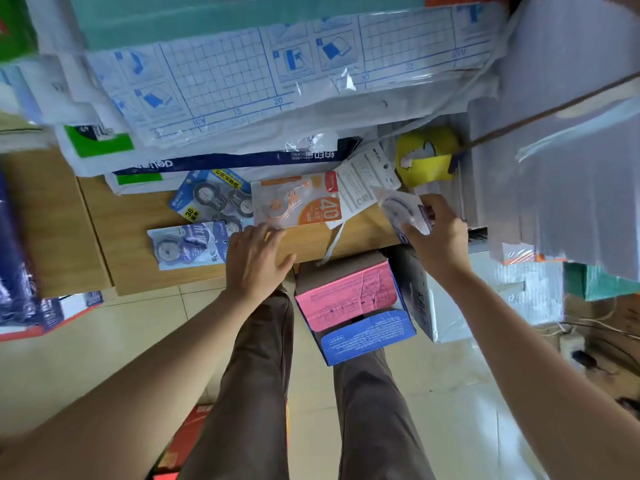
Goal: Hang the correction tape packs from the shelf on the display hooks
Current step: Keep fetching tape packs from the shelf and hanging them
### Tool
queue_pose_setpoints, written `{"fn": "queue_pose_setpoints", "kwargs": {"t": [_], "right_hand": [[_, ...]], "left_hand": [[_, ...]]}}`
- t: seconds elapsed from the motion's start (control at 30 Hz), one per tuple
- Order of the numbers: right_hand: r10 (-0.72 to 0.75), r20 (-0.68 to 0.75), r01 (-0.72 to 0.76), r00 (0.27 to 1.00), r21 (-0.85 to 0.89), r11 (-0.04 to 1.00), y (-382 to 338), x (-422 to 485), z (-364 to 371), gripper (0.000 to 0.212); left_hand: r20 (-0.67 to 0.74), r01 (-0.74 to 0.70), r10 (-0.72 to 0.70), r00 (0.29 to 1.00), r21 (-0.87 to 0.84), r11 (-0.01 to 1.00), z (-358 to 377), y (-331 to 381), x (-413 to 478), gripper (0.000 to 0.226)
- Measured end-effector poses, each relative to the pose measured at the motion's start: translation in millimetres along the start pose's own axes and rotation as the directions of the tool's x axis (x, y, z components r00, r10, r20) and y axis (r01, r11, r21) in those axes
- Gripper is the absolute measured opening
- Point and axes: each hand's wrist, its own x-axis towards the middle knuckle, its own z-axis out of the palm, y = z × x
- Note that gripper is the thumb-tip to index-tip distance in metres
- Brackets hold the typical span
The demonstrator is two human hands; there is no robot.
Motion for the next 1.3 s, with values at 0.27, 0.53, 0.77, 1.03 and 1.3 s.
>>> {"fn": "queue_pose_setpoints", "kwargs": {"t": [0.27,0.53,0.77,1.03,1.3], "right_hand": [[-0.055,-0.032,0.056,0.998,0.036,0.998,-13,-19,-14,0.025],[0.512,0.307,-0.537,0.802,0.745,0.394,-27,-18,3,0.019],[0.524,0.663,-0.758,0.535,0.651,-0.050,-2,-37,49,0.019],[0.352,0.321,-0.409,0.879,0.128,0.903,-5,-42,48,0.020],[-0.275,0.538,0.529,0.797,-0.401,0.748,-15,21,88,0.067]], "left_hand": [[-0.087,0.004,-0.011,0.996,-0.076,0.997,-2,9,61,0.052],[0.077,0.018,-0.021,0.997,0.041,0.999,5,3,103,0.077],[0.046,0.187,-0.183,0.982,-0.078,0.979,-15,6,93,0.053],[0.116,0.446,-0.432,0.895,-0.280,0.850,-29,-5,51,0.064],[0.137,0.455,-0.439,0.888,-0.403,0.794,-28,-8,8,0.055]]}}
